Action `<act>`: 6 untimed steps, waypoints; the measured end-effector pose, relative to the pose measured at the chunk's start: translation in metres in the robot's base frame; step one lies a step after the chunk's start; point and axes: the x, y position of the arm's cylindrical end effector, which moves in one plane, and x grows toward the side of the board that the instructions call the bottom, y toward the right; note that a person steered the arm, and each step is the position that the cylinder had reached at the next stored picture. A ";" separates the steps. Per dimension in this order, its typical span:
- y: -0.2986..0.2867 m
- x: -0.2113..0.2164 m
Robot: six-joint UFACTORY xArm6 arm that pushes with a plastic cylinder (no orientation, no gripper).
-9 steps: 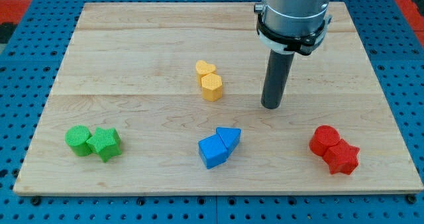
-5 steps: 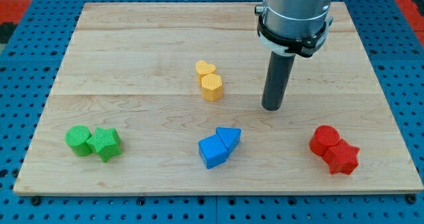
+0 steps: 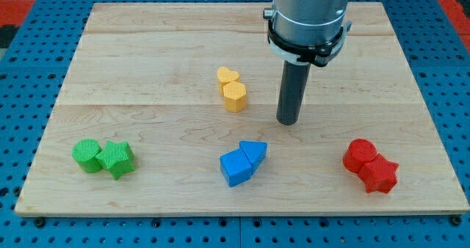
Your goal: Slide the blue cube below the yellow hexagon
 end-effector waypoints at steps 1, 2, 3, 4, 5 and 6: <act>-0.002 0.009; -0.002 0.021; -0.002 0.021; -0.002 0.025; -0.002 0.043; -0.002 0.051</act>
